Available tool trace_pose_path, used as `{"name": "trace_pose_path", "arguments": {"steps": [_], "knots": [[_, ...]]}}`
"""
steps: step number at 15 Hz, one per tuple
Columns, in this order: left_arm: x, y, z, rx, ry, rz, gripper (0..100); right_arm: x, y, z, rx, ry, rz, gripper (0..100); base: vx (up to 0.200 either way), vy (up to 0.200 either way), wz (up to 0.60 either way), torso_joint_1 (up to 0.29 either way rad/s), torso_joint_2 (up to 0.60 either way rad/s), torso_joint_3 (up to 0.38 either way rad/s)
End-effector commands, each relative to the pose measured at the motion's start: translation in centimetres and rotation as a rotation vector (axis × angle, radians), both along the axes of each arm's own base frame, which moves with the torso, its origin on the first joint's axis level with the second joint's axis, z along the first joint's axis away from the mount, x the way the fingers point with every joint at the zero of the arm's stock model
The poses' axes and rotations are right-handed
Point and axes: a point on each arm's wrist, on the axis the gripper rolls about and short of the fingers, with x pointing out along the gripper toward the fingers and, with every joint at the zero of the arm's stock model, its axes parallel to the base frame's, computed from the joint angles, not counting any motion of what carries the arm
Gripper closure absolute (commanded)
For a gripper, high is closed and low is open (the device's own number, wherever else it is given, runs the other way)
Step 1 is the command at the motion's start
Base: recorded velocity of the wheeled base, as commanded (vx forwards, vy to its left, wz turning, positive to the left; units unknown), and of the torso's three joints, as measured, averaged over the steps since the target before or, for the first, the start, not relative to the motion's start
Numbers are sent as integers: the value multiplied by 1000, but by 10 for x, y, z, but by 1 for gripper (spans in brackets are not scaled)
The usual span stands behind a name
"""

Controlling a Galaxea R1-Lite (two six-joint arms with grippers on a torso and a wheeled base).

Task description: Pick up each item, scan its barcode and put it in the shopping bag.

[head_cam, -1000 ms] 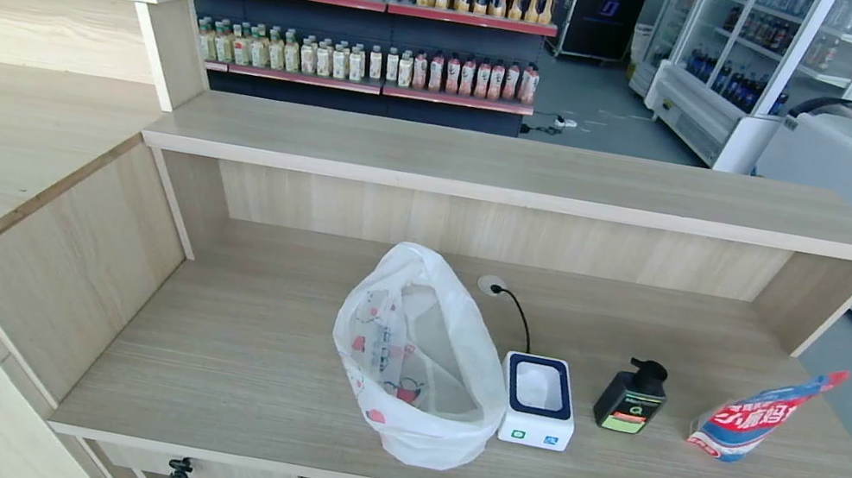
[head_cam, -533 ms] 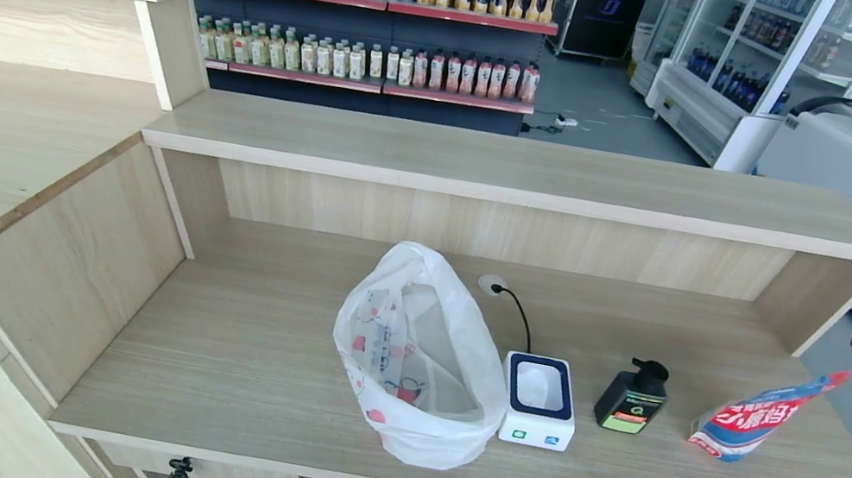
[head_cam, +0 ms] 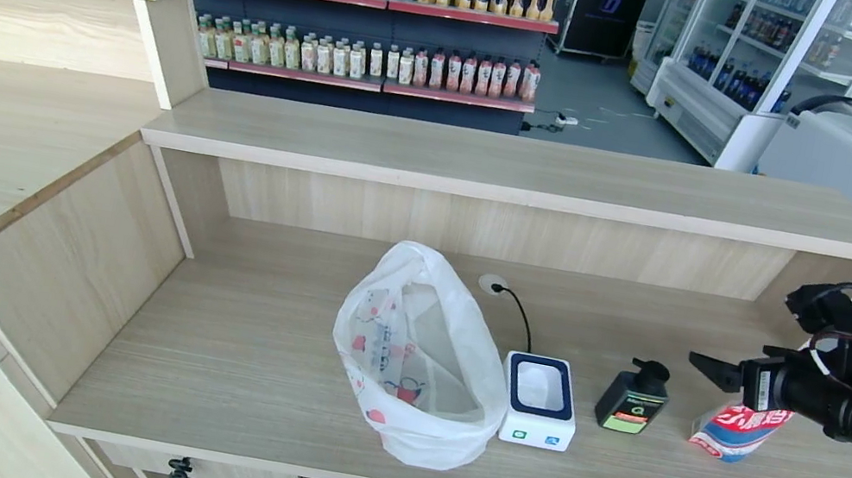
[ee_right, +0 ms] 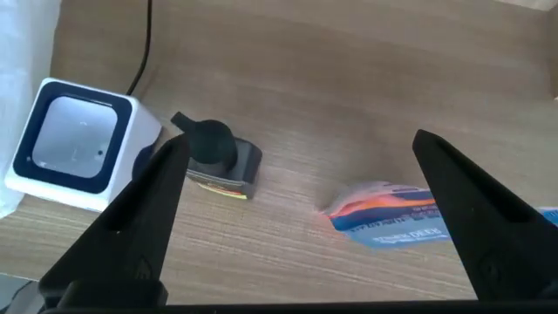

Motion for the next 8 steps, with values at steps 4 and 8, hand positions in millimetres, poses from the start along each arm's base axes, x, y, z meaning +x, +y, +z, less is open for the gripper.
{"name": "trace_pose_path", "arguments": {"steps": [4,8], "knots": [[0,0,0,0,1,1,0,29,32,-22,-28,41,126,0,0,0,0,0,0,0],[0,0,0,0,1,1,0,38,39,-46,-41,37,201,0,0,0,0,0,0,0]]}}
